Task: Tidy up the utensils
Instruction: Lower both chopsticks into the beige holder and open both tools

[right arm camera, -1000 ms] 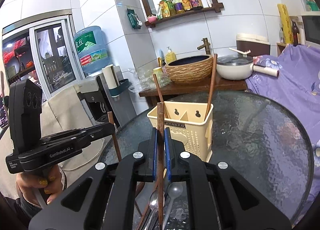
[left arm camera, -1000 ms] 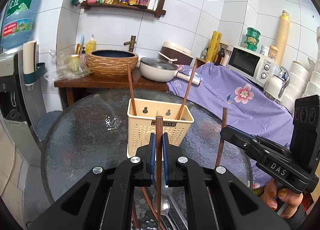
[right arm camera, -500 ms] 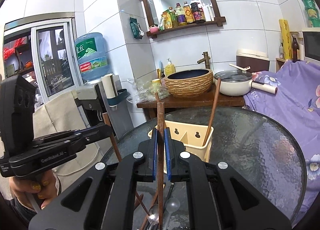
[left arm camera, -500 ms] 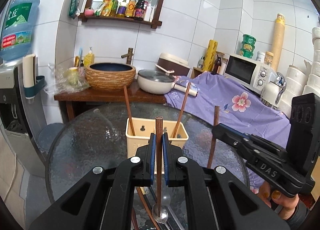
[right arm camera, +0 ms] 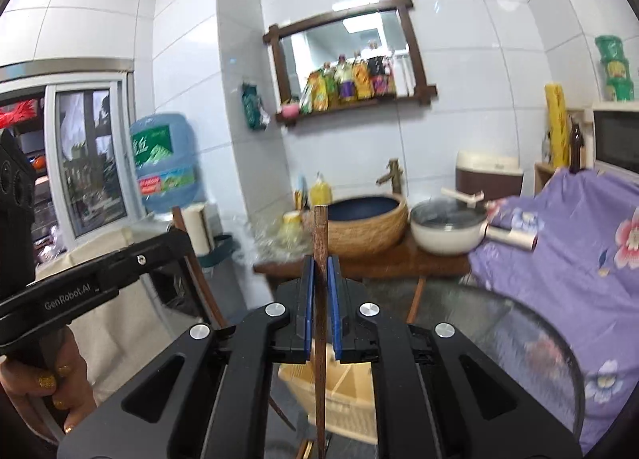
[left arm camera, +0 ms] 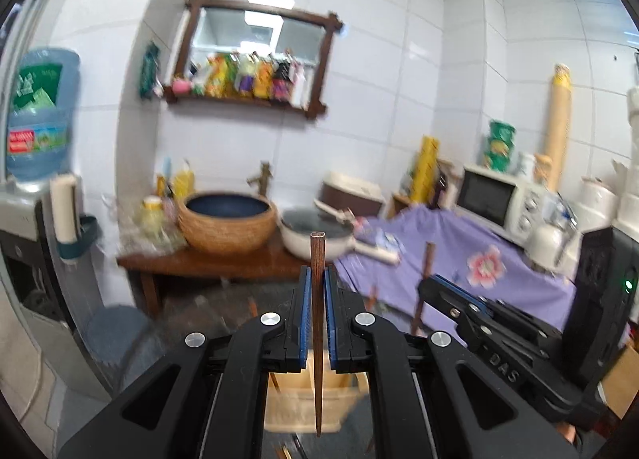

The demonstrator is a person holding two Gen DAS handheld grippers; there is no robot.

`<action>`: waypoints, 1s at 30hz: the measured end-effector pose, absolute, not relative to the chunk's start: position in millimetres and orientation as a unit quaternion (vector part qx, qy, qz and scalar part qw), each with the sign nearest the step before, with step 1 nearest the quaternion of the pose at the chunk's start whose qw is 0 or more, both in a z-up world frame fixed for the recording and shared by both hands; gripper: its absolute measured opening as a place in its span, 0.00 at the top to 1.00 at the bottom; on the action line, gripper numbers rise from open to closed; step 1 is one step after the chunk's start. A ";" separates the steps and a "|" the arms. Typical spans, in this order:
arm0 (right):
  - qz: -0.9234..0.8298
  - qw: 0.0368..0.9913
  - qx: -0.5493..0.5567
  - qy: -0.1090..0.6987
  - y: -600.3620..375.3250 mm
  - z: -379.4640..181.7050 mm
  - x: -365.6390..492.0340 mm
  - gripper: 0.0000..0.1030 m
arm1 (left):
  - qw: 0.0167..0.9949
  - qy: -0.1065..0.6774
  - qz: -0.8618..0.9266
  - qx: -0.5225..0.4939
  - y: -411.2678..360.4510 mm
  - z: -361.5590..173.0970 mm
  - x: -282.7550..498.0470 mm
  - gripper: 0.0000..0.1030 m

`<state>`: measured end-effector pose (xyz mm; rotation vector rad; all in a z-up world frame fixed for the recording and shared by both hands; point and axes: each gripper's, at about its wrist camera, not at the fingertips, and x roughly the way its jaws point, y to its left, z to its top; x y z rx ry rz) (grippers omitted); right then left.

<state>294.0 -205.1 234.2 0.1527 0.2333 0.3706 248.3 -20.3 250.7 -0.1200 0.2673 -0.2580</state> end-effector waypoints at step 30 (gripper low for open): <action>0.093 0.989 0.054 0.101 -196.5 147.2 363.3 0.92 | 0.974 0.209 -0.060 -0.067 -30.6 155.8 343.6 0.94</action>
